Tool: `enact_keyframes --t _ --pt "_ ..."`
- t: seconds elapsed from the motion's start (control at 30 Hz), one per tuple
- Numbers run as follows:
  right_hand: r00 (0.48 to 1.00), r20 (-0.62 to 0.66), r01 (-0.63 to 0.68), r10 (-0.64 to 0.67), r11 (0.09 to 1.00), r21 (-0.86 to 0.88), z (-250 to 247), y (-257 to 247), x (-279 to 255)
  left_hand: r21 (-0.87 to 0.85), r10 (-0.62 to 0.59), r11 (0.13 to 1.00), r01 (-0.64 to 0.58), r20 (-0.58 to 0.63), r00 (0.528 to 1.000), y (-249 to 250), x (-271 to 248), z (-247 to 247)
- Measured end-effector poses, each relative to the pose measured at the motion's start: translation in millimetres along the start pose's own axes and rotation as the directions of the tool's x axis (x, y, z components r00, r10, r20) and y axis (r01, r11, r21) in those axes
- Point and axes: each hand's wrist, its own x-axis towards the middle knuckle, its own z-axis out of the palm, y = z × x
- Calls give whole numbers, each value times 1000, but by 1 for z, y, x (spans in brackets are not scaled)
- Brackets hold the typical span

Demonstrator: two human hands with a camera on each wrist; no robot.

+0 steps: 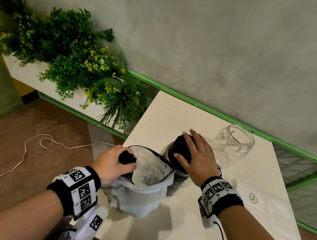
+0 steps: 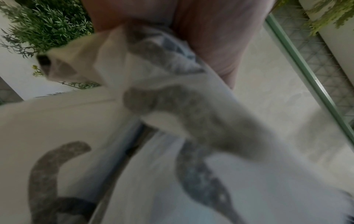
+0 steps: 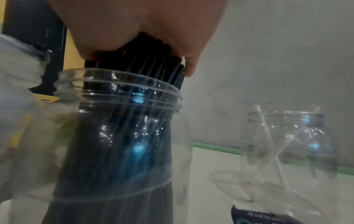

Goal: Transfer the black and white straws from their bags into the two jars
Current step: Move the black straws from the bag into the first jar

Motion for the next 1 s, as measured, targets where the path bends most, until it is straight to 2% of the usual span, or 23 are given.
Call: enact_keyframes --t 0.1,0.23,0.33,0.4,0.47,0.63,0.8,0.9,1.0 --pt "999 17 35 -35 999 -29 -4 -2 16 38 2 999 -2 14 1000 2 -1 0" --pt "1000 8 4 -4 1000 -25 -3 -7 24 46 -12 999 13 -3 1000 2 -1 0" --pt "989 -143 34 -34 999 -4 -4 -9 26 48 -14 999 15 -6 1000 2 -1 1" --pt "956 -283 84 -75 996 18 -8 -8 30 53 -18 998 18 -4 1000 2 -1 1" --pt "934 -341 119 -106 993 20 -11 -7 36 64 -21 998 22 -9 1000 3 -1 1" --pt "976 -208 62 -68 997 -38 -10 -5 39 68 -27 997 28 -15 1000 4 -2 1" --pt "982 -182 89 -58 982 164 -11 -3 35 72 -31 997 31 -6 1000 7 -2 -1" --pt "978 -173 152 -120 971 184 -14 3 28 56 -32 998 32 -2 999 7 -2 -1" --pt "967 -126 237 -223 966 106 -16 13 17 70 -29 997 28 5 1000 5 -2 -2"
